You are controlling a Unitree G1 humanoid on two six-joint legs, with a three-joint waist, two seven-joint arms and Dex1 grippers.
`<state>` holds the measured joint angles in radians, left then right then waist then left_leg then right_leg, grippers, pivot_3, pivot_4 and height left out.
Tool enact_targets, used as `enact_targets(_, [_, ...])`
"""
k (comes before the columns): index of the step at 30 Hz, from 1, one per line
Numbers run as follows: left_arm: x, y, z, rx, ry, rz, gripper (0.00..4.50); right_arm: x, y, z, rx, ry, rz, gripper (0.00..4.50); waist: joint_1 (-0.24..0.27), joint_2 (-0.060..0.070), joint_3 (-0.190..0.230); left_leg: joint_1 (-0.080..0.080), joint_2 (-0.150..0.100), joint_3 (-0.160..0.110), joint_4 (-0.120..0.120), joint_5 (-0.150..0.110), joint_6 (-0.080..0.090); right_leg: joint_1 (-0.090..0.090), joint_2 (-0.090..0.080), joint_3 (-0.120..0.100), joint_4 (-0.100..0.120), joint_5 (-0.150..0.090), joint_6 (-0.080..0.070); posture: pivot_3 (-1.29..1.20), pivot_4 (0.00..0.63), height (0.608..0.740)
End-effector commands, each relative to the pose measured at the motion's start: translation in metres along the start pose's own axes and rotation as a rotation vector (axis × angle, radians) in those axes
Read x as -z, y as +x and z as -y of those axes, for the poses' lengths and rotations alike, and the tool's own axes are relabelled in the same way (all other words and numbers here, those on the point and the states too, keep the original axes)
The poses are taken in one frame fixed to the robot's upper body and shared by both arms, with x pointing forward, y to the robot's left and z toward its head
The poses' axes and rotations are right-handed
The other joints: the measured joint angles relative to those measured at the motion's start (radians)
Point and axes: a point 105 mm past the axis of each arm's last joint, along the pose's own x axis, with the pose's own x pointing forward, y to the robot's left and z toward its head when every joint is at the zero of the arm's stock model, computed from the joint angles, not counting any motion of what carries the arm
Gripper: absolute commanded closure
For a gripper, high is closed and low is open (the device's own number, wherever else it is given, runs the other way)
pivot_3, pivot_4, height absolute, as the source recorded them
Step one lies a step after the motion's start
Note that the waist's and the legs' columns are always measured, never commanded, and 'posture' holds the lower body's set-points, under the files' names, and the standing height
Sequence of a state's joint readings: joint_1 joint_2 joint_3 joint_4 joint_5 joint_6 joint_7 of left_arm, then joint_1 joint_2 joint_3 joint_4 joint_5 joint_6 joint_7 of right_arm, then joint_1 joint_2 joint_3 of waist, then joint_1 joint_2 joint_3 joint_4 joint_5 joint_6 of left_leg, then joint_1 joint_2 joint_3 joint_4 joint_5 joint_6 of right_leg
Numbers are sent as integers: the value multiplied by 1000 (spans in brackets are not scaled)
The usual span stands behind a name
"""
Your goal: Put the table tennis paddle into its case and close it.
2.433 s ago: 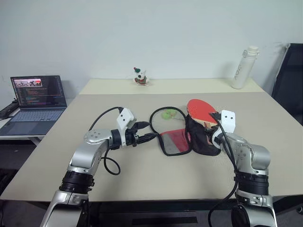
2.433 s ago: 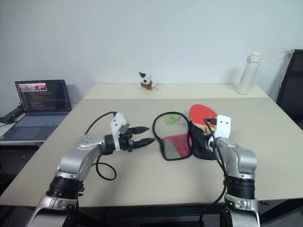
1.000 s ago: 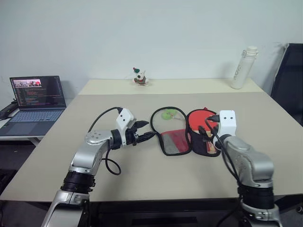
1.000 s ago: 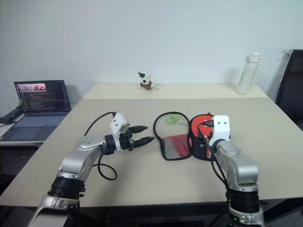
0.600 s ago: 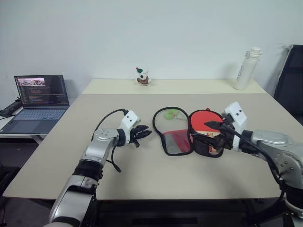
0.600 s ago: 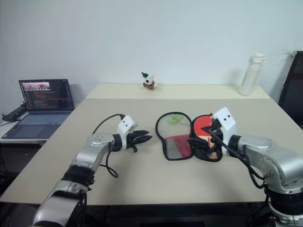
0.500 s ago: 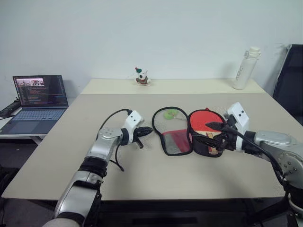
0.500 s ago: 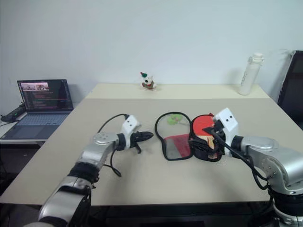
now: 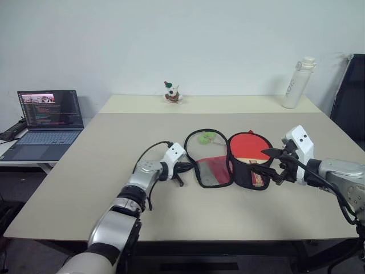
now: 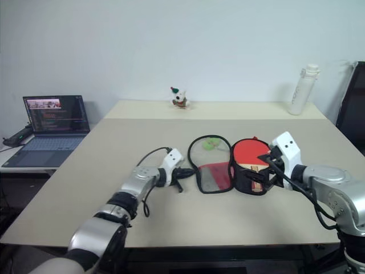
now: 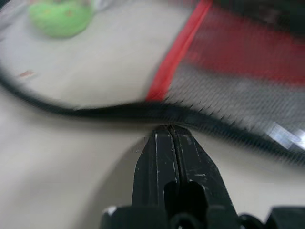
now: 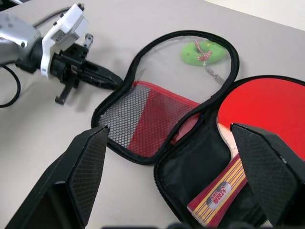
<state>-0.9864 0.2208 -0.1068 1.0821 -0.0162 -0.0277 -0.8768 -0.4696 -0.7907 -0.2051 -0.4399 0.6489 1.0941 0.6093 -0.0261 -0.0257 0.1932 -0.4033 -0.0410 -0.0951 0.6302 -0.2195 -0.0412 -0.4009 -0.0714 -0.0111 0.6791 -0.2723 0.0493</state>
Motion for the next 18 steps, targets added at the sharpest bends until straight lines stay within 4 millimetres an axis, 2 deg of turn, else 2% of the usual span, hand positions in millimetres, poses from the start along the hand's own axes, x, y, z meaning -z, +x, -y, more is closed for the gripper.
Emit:
enact_targets(1, [-27, 6, 2, 24, 7, 78, 4466, -10, -10, 8, 43, -38, 37, 34, 0, 0, 0, 0, 0, 0, 0, 0, 0, 0, 0, 0, 0, 0, 0, 0, 150, 740])
enact_targets(4, [-40, 11, 7, 53, 21, 104, 4466, -10, -14, 14, 62, -34, 37, 34, -5, 0, 0, 0, -1, 0, 0, 0, 0, 0, 0, 0, 0, 0, 0, 0, 150, 740])
enact_targets(9, [-102, 21, 23, 140, 67, 254, 4466, -8, -26, 29, 113, -17, 27, 34, -1, -1, 1, 0, -1, 0, 0, 0, 0, 0, 0, 0, 0, 0, 0, 0, 150, 740])
enact_targets(13, [-148, 39, 55, 240, 139, 333, 4466, -5, -36, 45, 175, -4, 8, 34, 1, -4, 2, -1, -1, 0, 0, 0, 0, 0, 0, 0, -1, 0, 1, 0, 150, 740])
enact_targets(15, [-162, 47, 71, 279, 159, 357, 4466, -4, -40, 52, 206, 1, 0, 34, 3, -4, 2, -2, -1, 0, 0, 0, 0, -1, 0, -1, -1, 0, 1, 0, 150, 740])
enact_targets(18, [-168, 53, 82, 299, 185, 363, 4466, -3, -45, 60, 242, 12, -7, 34, -3, -4, 2, -3, -2, 1, 0, 0, 0, -1, -1, 0, -2, 0, 1, 0, 150, 740])
